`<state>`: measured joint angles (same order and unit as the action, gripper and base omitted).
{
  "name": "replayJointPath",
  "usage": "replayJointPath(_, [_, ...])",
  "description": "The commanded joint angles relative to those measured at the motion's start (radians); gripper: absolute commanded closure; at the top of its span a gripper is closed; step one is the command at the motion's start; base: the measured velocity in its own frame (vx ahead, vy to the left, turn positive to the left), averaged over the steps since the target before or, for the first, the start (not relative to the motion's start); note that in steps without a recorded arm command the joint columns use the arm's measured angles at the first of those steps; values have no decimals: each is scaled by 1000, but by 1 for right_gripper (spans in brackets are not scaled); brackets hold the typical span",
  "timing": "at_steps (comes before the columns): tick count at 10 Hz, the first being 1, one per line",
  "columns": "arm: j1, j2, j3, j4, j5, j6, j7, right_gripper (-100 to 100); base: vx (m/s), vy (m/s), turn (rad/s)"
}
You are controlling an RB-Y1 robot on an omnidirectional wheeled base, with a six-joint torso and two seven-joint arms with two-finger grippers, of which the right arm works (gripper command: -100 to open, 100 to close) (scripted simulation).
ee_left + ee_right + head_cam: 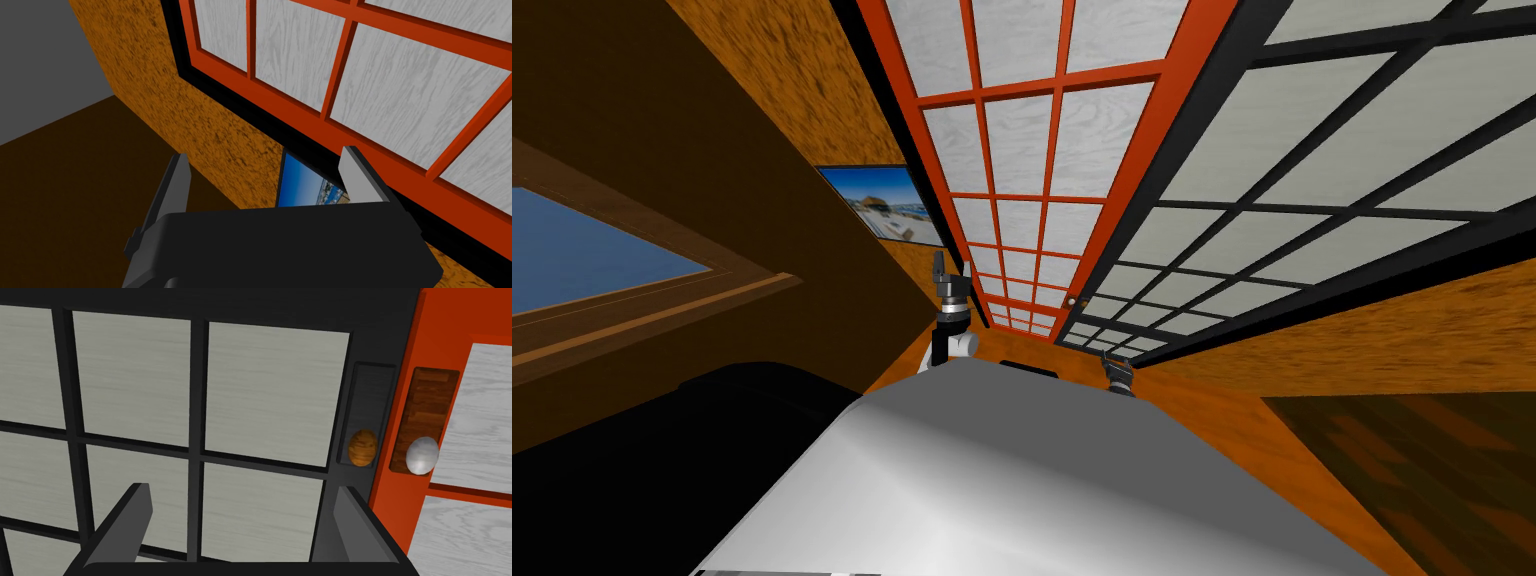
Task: Pull the door open
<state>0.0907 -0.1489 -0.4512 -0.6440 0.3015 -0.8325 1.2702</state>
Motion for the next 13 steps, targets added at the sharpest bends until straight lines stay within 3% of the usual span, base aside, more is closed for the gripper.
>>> replayJointPath(1, [-25, 14, 7, -9, 1, 4, 7, -100, 183, -4, 88])
replayJointPath(3, [-25, 14, 7, -9, 1, 4, 7, -100, 94, -7, 10])
replayJointPath(5, [-61, 28, 21, -20, 3, 0, 8, -100, 143, 1, 128])
replayJointPath(7, [-61, 28, 21, -20, 3, 0, 8, -100, 101, 6, 7])
replayJointPath(8, [-87, 38, 31, -29, 5, -4, 8, -100, 146, -21, 105])
replayJointPath(11, [-121, 50, 44, -40, 8, -8, 9, -100, 187, -4, 101])
replayJointPath(13, [-121, 50, 44, -40, 8, -8, 9, -100, 83, 1, 9])
